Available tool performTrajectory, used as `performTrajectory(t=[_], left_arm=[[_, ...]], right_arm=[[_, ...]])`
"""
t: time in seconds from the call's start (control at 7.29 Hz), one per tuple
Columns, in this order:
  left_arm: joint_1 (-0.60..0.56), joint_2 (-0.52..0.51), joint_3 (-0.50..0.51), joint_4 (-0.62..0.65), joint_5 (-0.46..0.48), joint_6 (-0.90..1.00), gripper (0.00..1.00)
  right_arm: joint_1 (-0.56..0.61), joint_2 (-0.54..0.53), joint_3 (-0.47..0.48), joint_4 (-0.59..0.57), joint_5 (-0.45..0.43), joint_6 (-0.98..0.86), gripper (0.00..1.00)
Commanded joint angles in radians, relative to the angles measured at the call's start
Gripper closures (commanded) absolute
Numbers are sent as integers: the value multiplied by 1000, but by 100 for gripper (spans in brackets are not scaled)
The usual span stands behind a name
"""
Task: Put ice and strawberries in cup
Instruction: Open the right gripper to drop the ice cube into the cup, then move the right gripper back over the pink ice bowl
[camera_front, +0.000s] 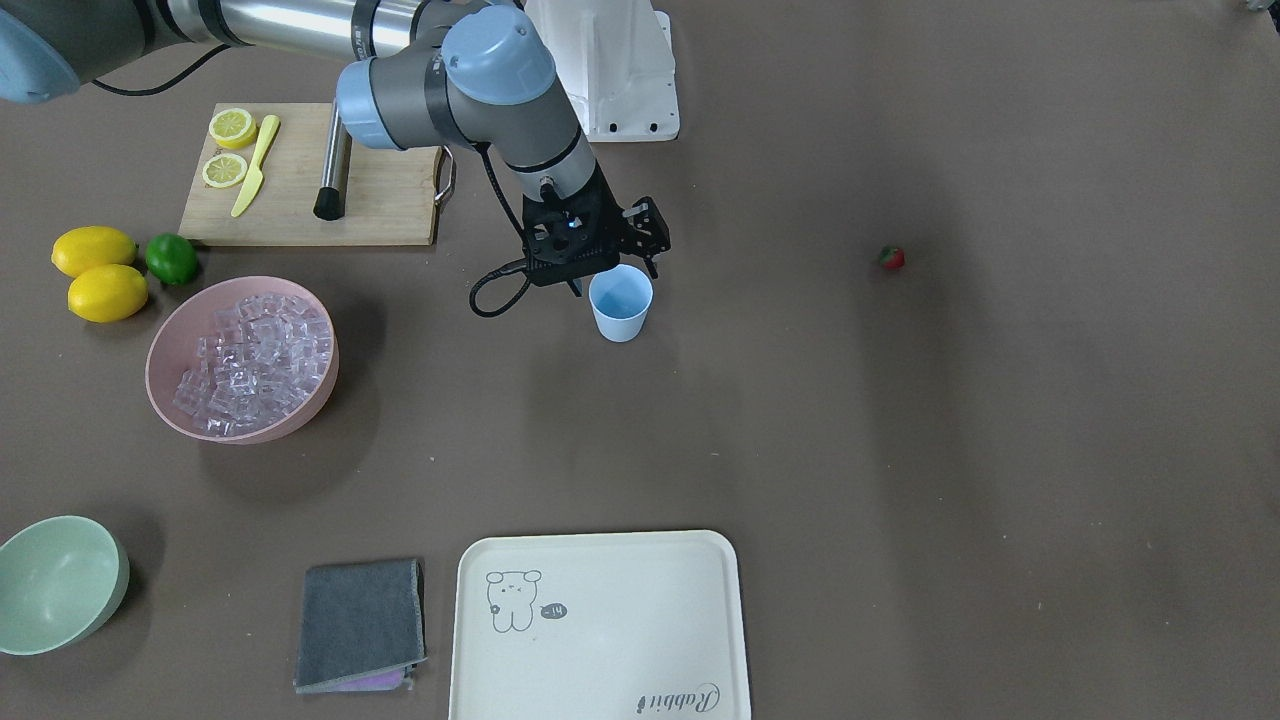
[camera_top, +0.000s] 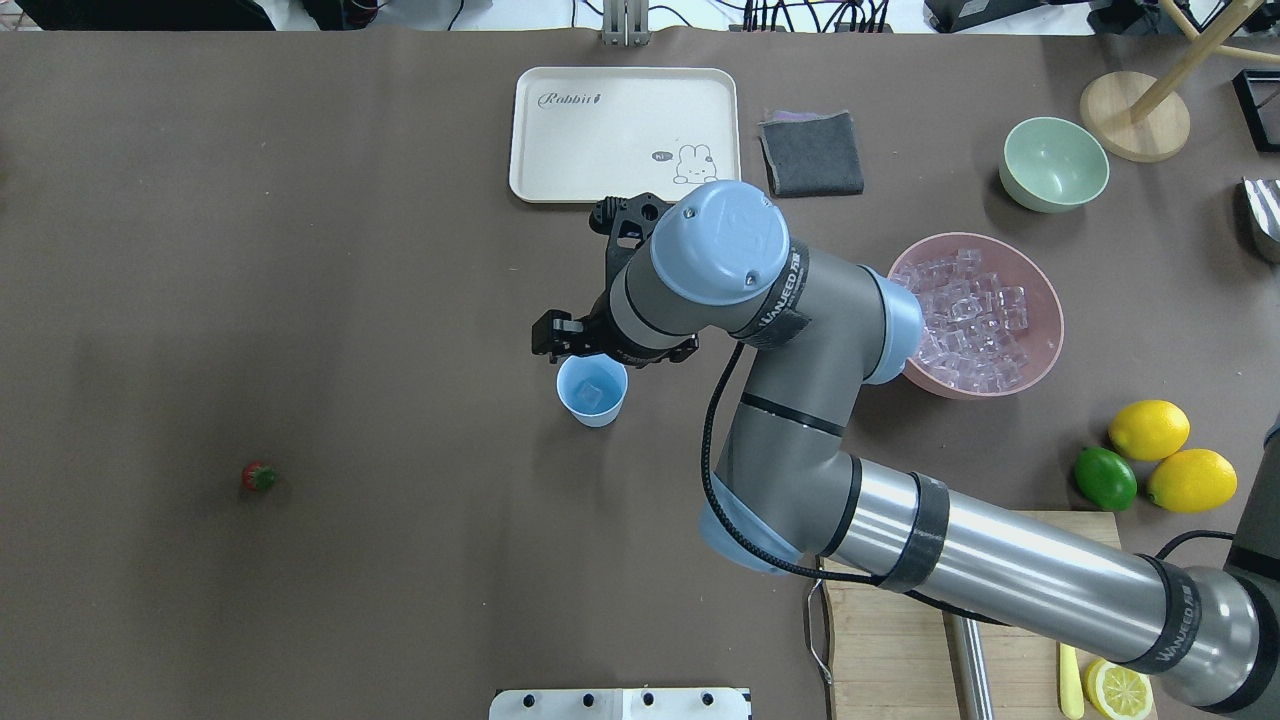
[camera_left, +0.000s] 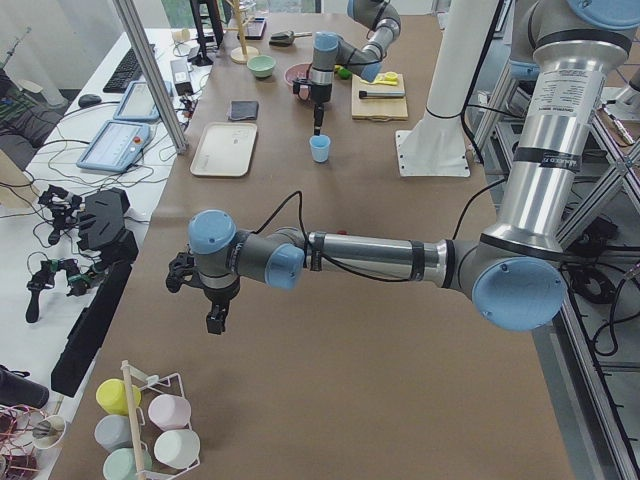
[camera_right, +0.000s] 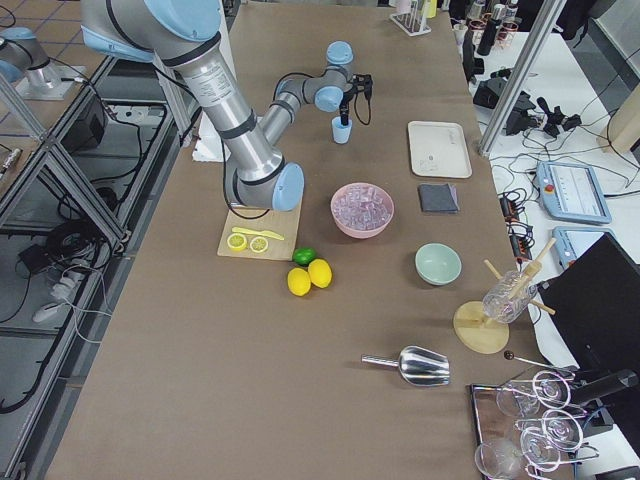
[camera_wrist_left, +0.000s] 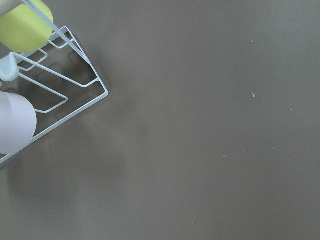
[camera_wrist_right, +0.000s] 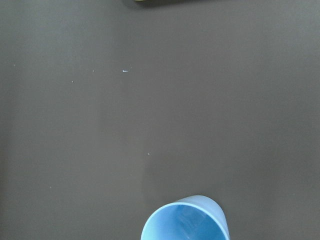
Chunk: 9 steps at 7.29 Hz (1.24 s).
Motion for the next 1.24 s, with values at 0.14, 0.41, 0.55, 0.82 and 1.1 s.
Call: performTrajectory(t=[0.14,0.41,0.55,0.82,1.1], left_arm=[[0,-5,-11,2,0,-2,2],[0,-5,-11,2,0,-4,2],[0,-5,-8,0,0,-2,2],[0,-5,-9,0,0,-2,2],[0,-13,-8,2,0,-2,2]], right_arm=[[150,-56,47,-13,183,-42,5],[239,-168,103,-44,245,-119,6],[267,-195,123,-115,260,-201,6],[294,-219,205,-305,262,-256,8],[330,-351,311,-323,257,-163,12]])
